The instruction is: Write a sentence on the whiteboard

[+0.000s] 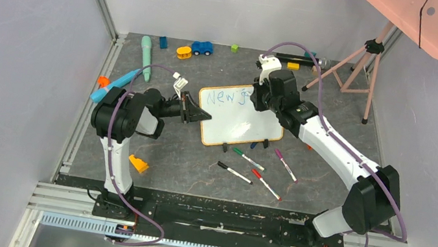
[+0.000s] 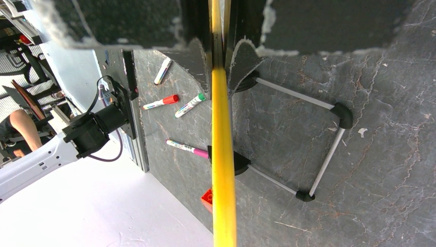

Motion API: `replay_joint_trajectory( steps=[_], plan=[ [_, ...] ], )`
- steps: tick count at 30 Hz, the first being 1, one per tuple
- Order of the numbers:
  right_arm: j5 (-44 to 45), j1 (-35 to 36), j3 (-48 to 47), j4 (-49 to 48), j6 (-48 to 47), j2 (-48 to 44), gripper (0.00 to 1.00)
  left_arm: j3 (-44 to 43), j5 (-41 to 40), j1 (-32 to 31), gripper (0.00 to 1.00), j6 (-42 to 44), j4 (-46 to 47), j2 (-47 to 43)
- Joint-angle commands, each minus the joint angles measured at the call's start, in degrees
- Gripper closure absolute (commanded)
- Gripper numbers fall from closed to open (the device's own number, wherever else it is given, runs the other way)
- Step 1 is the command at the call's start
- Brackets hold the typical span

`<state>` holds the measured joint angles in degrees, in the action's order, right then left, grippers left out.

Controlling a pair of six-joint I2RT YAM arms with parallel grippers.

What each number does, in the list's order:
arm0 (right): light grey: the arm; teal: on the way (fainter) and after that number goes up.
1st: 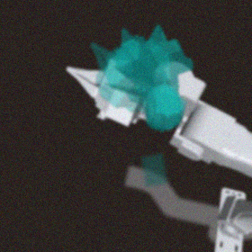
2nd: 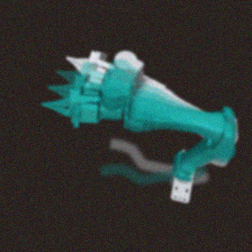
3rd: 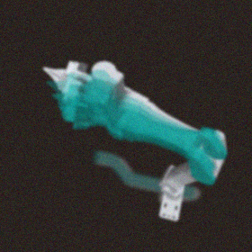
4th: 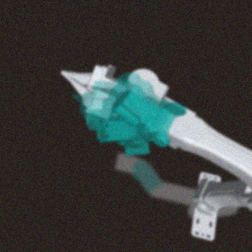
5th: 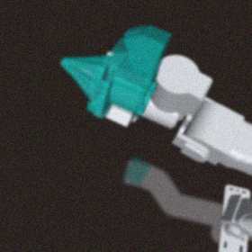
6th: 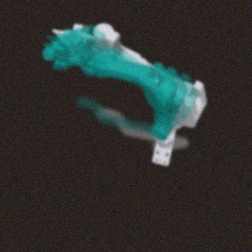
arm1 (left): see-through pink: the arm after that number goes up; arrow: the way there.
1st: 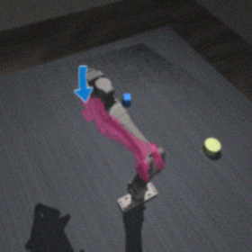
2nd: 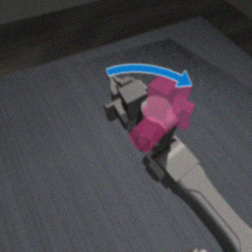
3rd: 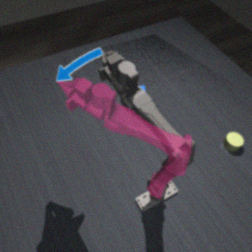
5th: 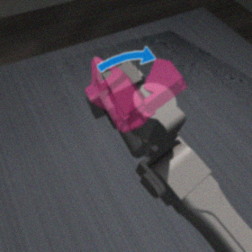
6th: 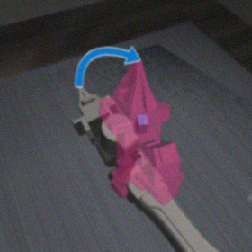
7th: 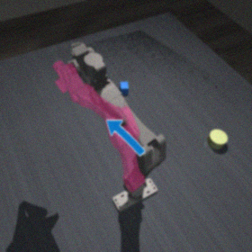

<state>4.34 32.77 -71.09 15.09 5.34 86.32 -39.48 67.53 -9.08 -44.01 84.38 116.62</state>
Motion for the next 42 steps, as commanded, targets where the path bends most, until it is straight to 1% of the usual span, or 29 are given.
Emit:
replay_joint_trajectory(
  steps=[1, 5, 11, 17, 42],
  plan=[
    [-0.88, -0.23, 0.5, -3.62, -0.74, -2.55, 1.0, -1.03, 1.2, -0.23, 0.98, 3.38, 4.84, -0.55],
    [-1.44, -0.65, 3.82, -6.8, -1.05, -6.04, 1.0, -1.24, 1.24, -0.22, 0.98, 3.25, 4.84, -0.39],
    [-0.84, -1.69, 5.33, -6.67, -0.33, -7.7, 1.0, -1.13, 1.2, -0.23, 0.98, 3.31, 4.83, -0.36],
    [0.59, -2.29, 4.54, -4.31, 0.66, -6.2, 1.0, -1.04, 1.25, -0.23, 0.98, 3.4, 4.83, -0.39],
    [-1.69, -2.65, 3.25, -4.36, 2.19, -3.07, 1.0, -1.19, 1.64, -0.24, 0.98, 3.27, 4.83, -0.46]
  ],
)
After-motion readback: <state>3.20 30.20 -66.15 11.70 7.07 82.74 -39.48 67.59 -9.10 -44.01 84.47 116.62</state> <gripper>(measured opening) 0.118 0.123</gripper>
